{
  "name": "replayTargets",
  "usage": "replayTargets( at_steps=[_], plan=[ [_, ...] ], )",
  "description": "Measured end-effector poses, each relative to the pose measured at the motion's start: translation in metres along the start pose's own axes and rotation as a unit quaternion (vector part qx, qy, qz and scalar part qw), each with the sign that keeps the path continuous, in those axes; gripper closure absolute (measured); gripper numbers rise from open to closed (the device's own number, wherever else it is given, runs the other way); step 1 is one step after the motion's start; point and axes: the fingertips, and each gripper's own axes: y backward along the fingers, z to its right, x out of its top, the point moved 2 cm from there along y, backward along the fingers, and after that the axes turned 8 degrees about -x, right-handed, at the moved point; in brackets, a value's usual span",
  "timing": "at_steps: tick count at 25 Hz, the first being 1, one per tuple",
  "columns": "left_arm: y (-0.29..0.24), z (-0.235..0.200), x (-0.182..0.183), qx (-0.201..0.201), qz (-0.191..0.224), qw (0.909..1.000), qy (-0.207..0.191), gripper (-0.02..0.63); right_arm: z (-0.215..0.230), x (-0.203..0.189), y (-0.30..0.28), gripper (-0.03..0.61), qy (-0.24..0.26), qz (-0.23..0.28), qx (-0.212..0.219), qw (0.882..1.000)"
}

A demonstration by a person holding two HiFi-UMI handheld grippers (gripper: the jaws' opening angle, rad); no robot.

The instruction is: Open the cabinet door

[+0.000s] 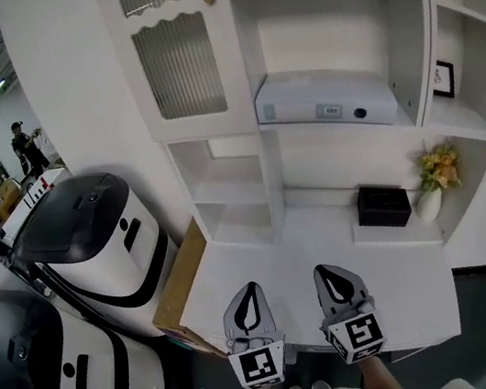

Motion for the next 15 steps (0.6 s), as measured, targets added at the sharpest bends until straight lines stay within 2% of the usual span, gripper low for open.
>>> replayTargets(
  at_steps=[5, 10, 13, 15],
  plan=[
    [0.003, -0.019, 0.001, 0.031, 0.003, 0.9995, 0.004, 0.606, -0.007, 0.0, -0.008, 0.578, 0.002, 0.001, 0.016, 1.0],
    [-0.004, -0.023, -0.006, 0.034, -0.015, 0.9993, 0.008, 0.606, -0.001, 0.004, -0.013, 0.578, 0.0, 0.007, 0.015, 1.0],
    [-0.023, -0.028, 0.011, 0.023, 0.0, 0.9997, 0.007, 0.598, 0.004, 0.005, -0.013, 0.578, 0.001, 0.008, 0.012, 1.0],
    [-0.043, -0.037, 0.033, 0.018, 0.02, 0.9996, 0.002, 0.562, 0.008, 0.006, -0.013, 0.578, -0.001, 0.01, 0.009, 1.0]
  ],
)
